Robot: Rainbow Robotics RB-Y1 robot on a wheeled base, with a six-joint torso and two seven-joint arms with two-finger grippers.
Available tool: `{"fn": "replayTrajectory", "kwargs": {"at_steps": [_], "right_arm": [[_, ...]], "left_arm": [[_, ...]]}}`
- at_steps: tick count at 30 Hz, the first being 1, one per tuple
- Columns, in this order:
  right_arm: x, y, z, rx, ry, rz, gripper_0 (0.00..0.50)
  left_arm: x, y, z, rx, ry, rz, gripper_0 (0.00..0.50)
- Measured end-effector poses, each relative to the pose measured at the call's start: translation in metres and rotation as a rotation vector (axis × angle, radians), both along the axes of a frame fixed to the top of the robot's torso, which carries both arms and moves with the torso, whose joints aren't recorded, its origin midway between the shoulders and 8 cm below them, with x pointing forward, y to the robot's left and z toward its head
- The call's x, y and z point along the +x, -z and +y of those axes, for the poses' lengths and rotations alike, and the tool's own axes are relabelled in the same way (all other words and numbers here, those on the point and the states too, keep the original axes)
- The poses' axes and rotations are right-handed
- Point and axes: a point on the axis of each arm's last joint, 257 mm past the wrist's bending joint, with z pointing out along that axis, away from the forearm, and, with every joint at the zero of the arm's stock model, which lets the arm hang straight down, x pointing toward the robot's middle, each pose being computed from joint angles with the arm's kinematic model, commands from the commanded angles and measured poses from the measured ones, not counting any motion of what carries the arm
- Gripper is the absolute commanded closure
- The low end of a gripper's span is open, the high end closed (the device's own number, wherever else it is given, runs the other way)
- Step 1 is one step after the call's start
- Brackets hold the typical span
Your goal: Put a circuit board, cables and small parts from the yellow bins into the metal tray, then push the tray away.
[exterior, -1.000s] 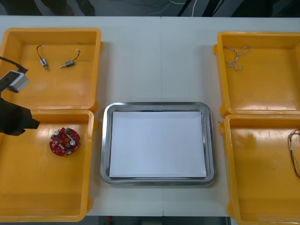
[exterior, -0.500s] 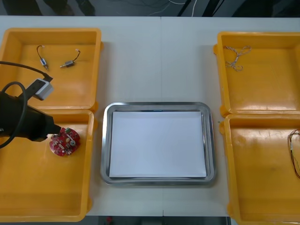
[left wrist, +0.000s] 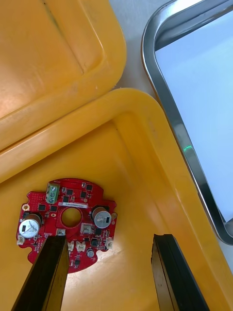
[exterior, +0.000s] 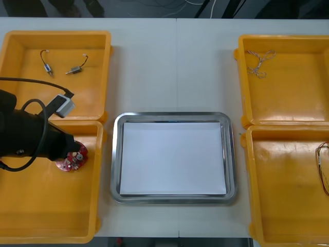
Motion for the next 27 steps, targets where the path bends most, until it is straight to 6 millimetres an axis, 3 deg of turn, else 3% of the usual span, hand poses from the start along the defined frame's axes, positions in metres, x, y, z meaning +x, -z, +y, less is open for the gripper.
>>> {"fn": "replayTrajectory", "kwargs": {"at_steps": [16, 27], "right_arm": [[-0.005, 0.032, 0.0, 0.009, 0.013, 0.032, 0.0], [0.0, 0.049, -0.012, -0.019, 0.008, 0.015, 0.0]], "left_arm": [[0.007, 0.019, -0.001, 0.078, 0.055, -0.056, 0.0], [0.019, 0.034, -0.003, 0.066, 0.052, -0.094, 0.0]]}}
